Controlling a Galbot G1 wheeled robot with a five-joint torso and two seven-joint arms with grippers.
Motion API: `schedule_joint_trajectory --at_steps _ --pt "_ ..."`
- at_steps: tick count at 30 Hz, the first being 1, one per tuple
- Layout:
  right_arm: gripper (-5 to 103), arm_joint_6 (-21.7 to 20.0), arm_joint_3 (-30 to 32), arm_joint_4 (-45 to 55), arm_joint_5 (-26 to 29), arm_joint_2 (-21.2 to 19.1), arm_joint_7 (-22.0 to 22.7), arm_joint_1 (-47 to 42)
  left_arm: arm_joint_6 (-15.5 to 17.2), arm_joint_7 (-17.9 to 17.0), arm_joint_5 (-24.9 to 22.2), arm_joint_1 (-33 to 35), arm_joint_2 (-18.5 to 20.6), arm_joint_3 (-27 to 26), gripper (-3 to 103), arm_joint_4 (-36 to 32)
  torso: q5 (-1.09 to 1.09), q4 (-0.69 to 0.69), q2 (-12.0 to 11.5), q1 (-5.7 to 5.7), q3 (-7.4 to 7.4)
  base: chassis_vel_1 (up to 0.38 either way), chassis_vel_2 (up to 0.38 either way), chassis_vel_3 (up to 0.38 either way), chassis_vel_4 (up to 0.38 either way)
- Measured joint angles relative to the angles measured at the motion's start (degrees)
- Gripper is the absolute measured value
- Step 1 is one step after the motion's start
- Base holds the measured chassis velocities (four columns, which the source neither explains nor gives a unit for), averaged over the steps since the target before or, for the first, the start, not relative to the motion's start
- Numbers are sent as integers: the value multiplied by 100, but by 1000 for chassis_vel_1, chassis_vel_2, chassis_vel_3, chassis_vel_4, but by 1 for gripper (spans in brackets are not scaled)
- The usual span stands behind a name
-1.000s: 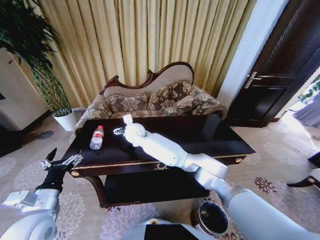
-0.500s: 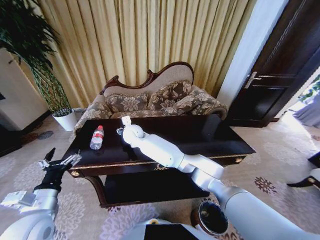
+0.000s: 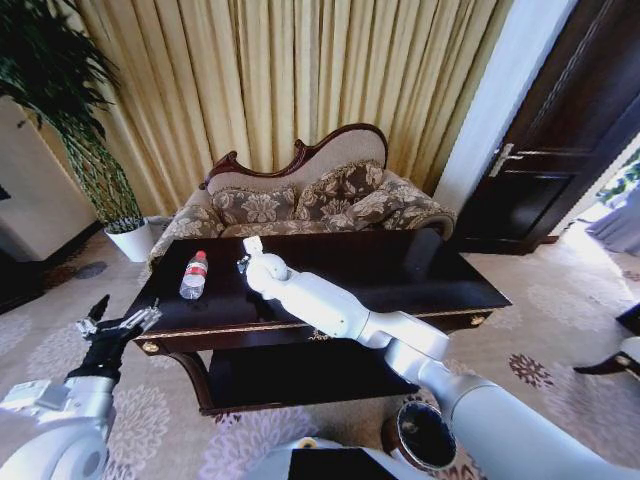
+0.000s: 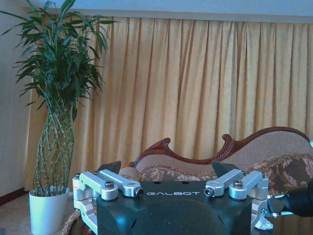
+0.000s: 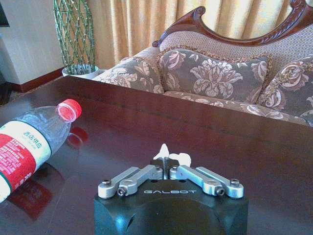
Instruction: Move to the front of the table and place the trash on the table into the trash bin.
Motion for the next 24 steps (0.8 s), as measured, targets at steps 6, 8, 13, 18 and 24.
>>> schedule_joint_trajectory --at_steps 6,8,13,18,24 --pt "0 39 -9 -46 -48 40 39 -33 -35 54 -99 -1 57 -79 100 72 0 0 0 0 0 0 0 0 0" --pt "0 49 -9 -50 -63 47 43 -43 -44 63 -120 -2 71 -93 100 88 0 0 0 0 0 0 0 0 0" --pt "0 110 25 -33 -96 60 135 -72 -63 80 -213 -27 155 -139 100 172 0 0 0 0 0 0 0 0 0" --pt "0 267 147 141 -135 3 250 -74 -66 81 -284 -97 259 -151 100 257 0 0 0 0 0 0 0 0 0" --pt "0 569 340 450 -315 -208 335 9 -95 132 -294 -173 344 -57 100 347 0 1 0 0 0 0 0 0 0"
